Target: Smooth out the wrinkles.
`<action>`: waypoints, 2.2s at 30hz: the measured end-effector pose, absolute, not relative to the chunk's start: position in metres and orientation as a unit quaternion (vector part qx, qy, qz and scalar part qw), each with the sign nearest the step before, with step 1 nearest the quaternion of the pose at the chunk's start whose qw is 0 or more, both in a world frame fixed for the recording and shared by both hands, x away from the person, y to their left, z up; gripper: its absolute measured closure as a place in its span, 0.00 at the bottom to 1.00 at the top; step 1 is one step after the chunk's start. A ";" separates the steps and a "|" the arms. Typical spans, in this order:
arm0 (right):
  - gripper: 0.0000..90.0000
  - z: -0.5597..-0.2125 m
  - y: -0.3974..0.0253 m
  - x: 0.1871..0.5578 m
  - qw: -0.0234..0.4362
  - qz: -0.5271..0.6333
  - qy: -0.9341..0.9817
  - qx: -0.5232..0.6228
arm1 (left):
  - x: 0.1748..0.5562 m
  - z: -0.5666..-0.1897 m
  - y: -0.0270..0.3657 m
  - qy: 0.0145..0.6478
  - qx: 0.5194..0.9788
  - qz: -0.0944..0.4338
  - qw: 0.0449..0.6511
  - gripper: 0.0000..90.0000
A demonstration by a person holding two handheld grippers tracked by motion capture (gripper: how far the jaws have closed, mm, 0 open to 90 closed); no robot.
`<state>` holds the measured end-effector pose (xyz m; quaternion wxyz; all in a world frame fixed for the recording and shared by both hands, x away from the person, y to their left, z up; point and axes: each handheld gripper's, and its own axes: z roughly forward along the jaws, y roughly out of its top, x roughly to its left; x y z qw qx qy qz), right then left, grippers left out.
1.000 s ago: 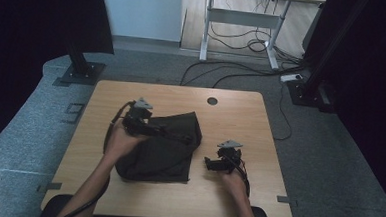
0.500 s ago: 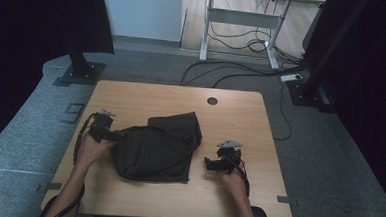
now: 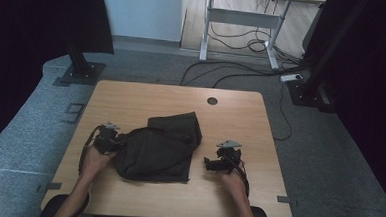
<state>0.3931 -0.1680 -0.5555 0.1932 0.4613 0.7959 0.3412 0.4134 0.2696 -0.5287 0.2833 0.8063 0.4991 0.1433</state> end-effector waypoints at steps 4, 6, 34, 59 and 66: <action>0.03 -0.556 -0.168 0.393 0.193 0.341 0.796 0.460 | 0.412 -0.521 0.264 0.490 0.815 0.146 0.274 0.93; 0.03 -0.556 -0.168 0.393 0.193 0.341 0.796 0.461 | 0.409 -0.507 0.268 0.491 0.803 0.141 0.305 0.94; 0.02 -0.556 -0.167 0.392 0.195 0.341 0.796 0.460 | 0.268 -0.434 0.203 0.183 0.899 0.006 0.397 0.67; 0.02 -0.556 -0.167 0.392 0.192 0.341 0.798 0.459 | 0.376 -0.495 0.165 0.248 0.906 0.091 0.331 0.19; 0.02 -0.556 -0.166 0.392 0.191 0.341 0.797 0.460 | 0.379 -0.520 0.164 0.259 0.900 0.088 0.340 0.15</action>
